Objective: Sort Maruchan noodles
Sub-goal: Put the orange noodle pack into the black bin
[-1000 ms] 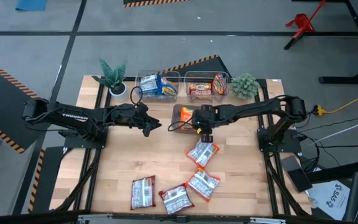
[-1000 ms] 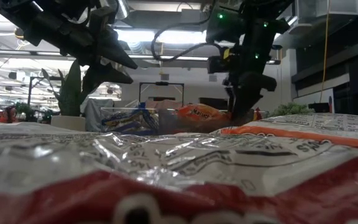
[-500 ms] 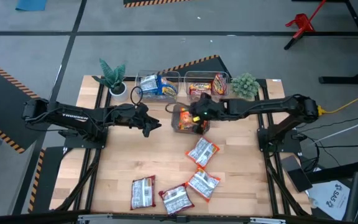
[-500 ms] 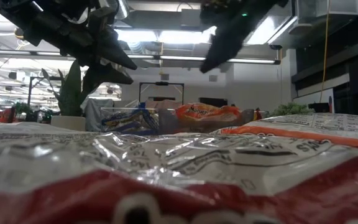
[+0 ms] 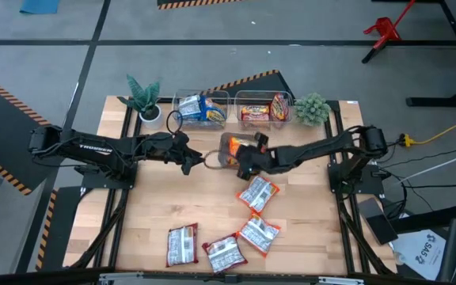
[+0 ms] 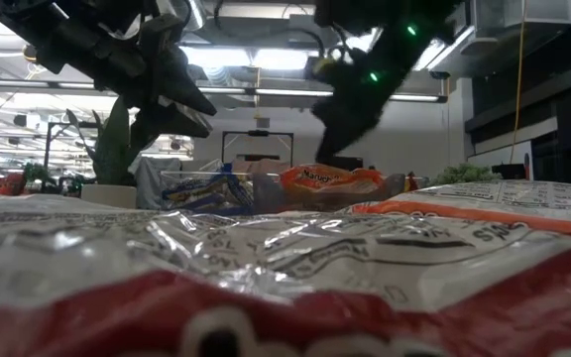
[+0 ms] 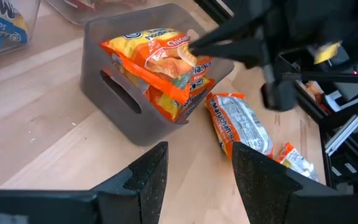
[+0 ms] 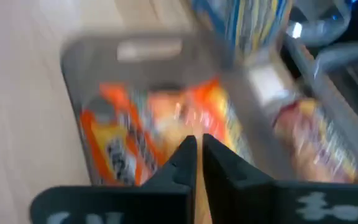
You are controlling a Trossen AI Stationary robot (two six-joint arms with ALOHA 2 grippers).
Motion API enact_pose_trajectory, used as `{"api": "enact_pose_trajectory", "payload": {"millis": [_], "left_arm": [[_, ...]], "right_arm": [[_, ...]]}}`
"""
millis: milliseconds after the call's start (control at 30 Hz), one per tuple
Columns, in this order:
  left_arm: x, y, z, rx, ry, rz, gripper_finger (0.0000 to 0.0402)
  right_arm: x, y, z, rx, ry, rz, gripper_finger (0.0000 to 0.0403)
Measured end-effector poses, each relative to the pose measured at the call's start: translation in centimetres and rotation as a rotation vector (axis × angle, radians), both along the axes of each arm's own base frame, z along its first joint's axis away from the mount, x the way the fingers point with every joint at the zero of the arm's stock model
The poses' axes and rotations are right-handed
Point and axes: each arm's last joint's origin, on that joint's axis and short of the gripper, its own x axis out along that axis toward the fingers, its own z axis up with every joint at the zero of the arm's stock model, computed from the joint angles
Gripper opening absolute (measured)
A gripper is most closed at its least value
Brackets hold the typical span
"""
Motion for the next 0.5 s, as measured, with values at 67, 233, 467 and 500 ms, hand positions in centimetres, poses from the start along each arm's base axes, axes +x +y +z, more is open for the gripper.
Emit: {"api": "enact_pose_trajectory", "payload": {"millis": [67, 233, 467, 500], "left_arm": [[0.0, 0.0, 0.0, 0.013, 0.002, -0.006, 0.0172], [0.0, 0.0, 0.0, 0.022, 0.003, -0.010, 0.0172], [0.0, 0.0, 0.0, 0.022, 0.003, -0.010, 0.0172], [0.0, 0.0, 0.0, 0.022, 0.002, -0.010, 0.0172]], "right_arm": [[-0.8, 0.1, -1.4, 0.006, 0.006, -0.025, 0.0003], [-1.7, 0.1, -3.1, 0.059, -0.010, -0.032, 0.0007], [-1.6, 0.1, -2.3, 0.050, -0.014, -0.002, 0.0003], [-1.5, 0.1, -1.8, 0.042, -0.027, 0.001, 0.0004]]}}
